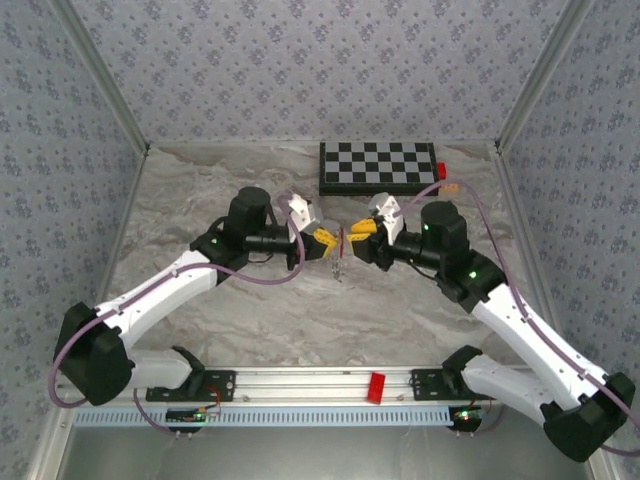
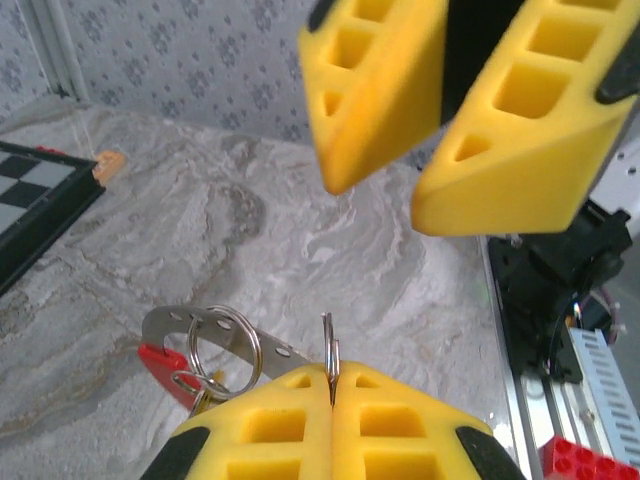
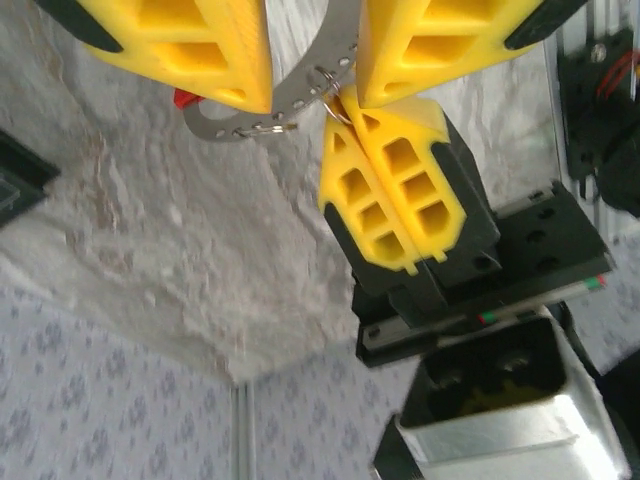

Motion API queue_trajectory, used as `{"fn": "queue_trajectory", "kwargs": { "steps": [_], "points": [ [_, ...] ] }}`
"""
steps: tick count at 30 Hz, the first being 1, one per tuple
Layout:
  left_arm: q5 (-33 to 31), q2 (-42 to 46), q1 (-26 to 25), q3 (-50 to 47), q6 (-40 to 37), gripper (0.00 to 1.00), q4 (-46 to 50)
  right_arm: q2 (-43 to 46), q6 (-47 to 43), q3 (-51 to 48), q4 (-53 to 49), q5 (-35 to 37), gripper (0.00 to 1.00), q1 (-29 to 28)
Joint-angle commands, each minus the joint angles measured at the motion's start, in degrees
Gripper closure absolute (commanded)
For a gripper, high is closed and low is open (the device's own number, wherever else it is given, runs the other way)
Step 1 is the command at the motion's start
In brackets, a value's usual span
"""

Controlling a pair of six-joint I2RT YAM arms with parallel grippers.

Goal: Put the keys on the keyring

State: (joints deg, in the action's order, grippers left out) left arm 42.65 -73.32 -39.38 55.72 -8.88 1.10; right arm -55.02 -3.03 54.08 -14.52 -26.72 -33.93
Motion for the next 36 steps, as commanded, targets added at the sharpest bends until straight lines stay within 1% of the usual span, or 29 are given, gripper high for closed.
{"fn": "queue_trajectory", "kwargs": {
  "steps": [1, 3, 7, 11, 15, 25, 27, 31, 32, 33, 34, 36],
  "points": [
    [2.22, -0.02, 0.15, 2.33, -4.89, 1.00, 4.26, -3.84, -5.06, 6.37, -14.16, -0.66, 0.72, -0.58],
    [3.58, 0.18, 0.33, 1.95, -5.38, 1.00, 4.68, -6.17, -6.21, 8.87, -16.64, -1.65, 0.71, -0.93],
    [4.24, 0.24, 0.40, 2.46, -7.00, 1.00, 7.01, -10.25, -9.44, 13.35, -22.28, -2.28, 0.71, -2.20],
    [4.82, 0.37, 0.35, 2.22, -7.24, 1.00, 7.14, -13.69, -11.25, 16.55, -24.46, -2.25, 0.72, -3.60],
    [5.08, 0.63, 0.40, 1.85, -7.11, 1.00, 7.07, -15.34, -11.82, 17.30, -25.33, -2.41, 0.72, -3.89],
    [5.66, 1.52, 0.36, 1.19, -6.45, 1.00, 5.85, -16.33, -12.29, 16.42, -24.69, -1.63, 0.71, -4.18],
    [5.88, 1.51, 0.36, 1.18, -6.25, 1.00, 5.75, -16.64, -12.33, 16.43, -24.72, -2.00, 0.74, -4.27],
    [6.04, 1.42, 0.38, 1.30, -6.14, 1.00, 5.76, -17.20, -12.53, 16.41, -24.49, -2.18, 0.75, -4.49],
    [6.23, 1.42, 0.41, 1.31, -6.10, 1.00, 5.67, -17.31, -12.53, 16.40, -24.50, -2.15, 0.76, -4.60],
    [6.27, 1.42, 0.42, 1.29, -6.07, 1.00, 5.75, -17.47, -12.53, 16.49, -24.43, -2.15, 0.80, -4.73],
    [6.35, 1.43, 0.38, 1.29, -6.06, 1.00, 5.75, -17.48, -12.62, 16.49, -24.58, -2.30, 0.87, -4.71],
    [6.43, 1.51, 0.43, 1.27, -5.97, 1.00, 5.67, -17.48, -12.71, 16.34, -24.44, -2.40, 0.93, -4.73]
  ]
}}
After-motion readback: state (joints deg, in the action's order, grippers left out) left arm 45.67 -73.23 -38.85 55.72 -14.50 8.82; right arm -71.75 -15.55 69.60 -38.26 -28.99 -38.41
